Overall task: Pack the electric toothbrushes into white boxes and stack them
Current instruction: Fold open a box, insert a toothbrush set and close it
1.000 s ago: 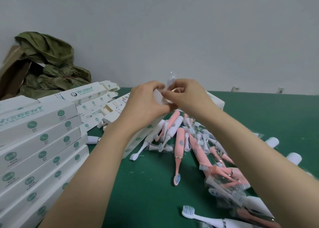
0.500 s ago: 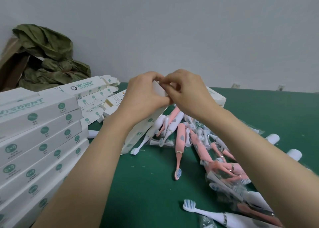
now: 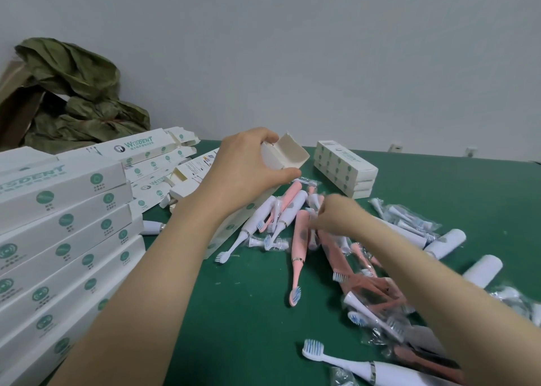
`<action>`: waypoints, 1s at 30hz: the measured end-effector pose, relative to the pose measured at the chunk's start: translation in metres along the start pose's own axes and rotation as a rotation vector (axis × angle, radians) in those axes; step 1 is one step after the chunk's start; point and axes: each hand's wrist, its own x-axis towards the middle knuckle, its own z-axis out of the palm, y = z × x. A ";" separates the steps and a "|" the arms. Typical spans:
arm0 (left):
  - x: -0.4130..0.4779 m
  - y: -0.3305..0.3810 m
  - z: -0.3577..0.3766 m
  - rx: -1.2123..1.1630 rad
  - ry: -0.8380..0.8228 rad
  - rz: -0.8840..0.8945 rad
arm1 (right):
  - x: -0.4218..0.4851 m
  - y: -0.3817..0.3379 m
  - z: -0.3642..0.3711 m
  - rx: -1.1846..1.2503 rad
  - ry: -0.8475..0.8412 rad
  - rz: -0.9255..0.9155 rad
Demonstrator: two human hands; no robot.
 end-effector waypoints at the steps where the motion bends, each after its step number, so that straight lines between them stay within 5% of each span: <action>1: -0.001 0.001 0.001 0.001 0.002 0.006 | 0.003 -0.002 0.009 -0.050 -0.011 0.008; 11: 0.000 0.000 -0.001 0.008 0.016 0.026 | 0.012 0.005 0.011 0.013 0.064 0.038; 15: 0.001 0.000 -0.003 0.013 0.019 0.033 | 0.001 0.011 -0.010 0.721 0.050 -0.002; 19: 0.001 0.000 -0.001 0.005 0.034 0.021 | -0.027 0.001 -0.037 1.467 -0.002 -0.254; 23: 0.001 0.002 0.002 -0.003 0.053 0.011 | -0.063 -0.026 -0.049 2.021 -0.330 -0.523; 25: 0.001 0.004 0.001 -0.009 0.008 0.016 | -0.077 -0.042 -0.048 1.965 -0.401 -0.645; 28: 0.000 0.005 -0.001 -0.018 -0.051 0.043 | -0.078 -0.060 -0.045 1.664 -0.087 -0.609; 30: -0.001 0.005 0.000 -0.043 -0.011 0.018 | -0.070 -0.062 -0.046 1.670 0.101 -0.451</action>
